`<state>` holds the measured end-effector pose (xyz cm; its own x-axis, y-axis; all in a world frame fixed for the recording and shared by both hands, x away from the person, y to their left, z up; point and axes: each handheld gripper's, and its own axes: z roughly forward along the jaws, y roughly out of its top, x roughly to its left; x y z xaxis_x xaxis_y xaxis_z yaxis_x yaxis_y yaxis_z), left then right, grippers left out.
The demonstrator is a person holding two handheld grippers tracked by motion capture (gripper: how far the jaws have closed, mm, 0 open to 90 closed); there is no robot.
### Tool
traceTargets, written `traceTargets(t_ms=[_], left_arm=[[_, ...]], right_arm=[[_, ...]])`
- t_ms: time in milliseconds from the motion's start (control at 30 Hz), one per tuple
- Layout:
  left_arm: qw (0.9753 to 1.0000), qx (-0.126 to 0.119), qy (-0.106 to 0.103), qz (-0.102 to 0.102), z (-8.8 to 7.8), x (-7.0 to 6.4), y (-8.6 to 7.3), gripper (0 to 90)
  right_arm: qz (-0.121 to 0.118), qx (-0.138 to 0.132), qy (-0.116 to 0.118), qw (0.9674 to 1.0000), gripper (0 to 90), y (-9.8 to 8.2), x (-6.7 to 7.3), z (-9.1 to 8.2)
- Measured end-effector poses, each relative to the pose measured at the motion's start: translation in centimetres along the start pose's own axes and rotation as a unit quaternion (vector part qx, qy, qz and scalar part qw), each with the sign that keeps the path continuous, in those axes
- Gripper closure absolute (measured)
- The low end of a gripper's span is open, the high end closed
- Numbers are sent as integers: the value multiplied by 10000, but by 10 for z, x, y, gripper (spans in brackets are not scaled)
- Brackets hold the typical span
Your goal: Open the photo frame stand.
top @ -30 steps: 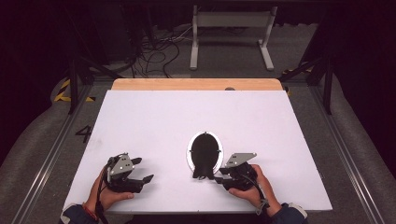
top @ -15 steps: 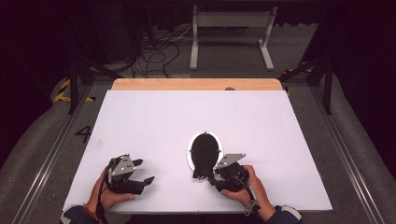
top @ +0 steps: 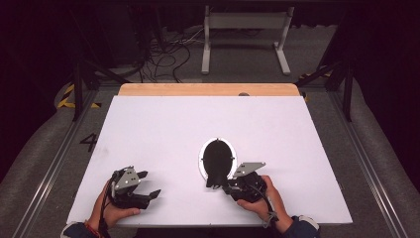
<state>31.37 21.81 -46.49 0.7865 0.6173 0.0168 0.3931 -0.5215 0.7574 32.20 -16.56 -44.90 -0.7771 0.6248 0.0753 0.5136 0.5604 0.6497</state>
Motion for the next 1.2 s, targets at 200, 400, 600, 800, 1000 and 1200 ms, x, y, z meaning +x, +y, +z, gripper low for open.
traceTargets(t_ms=[200,400,600,800,1000,1200], left_arm=[[10000,-15,4,17,-1,-1,0,218],[10000,45,9,56,0,-1,0,212],[10000,59,0,67,1,-2,0,211],[9999,132,19,71,3,-2,0,198],[9999,143,15,90,5,-2,0,200],[9996,227,-15,178,10,-4,3,199]], right_arm=[[272,-194,236,9992,667,-2,-4,-4],[754,-375,591,9947,650,-5,-13,-4],[1163,-483,914,9878,616,-8,-22,-2],[1843,-743,1426,9696,570,-14,-34,2],[2253,-944,1733,9541,581,-12,-40,9],[2480,-1122,1904,9432,566,-8,-44,14]])
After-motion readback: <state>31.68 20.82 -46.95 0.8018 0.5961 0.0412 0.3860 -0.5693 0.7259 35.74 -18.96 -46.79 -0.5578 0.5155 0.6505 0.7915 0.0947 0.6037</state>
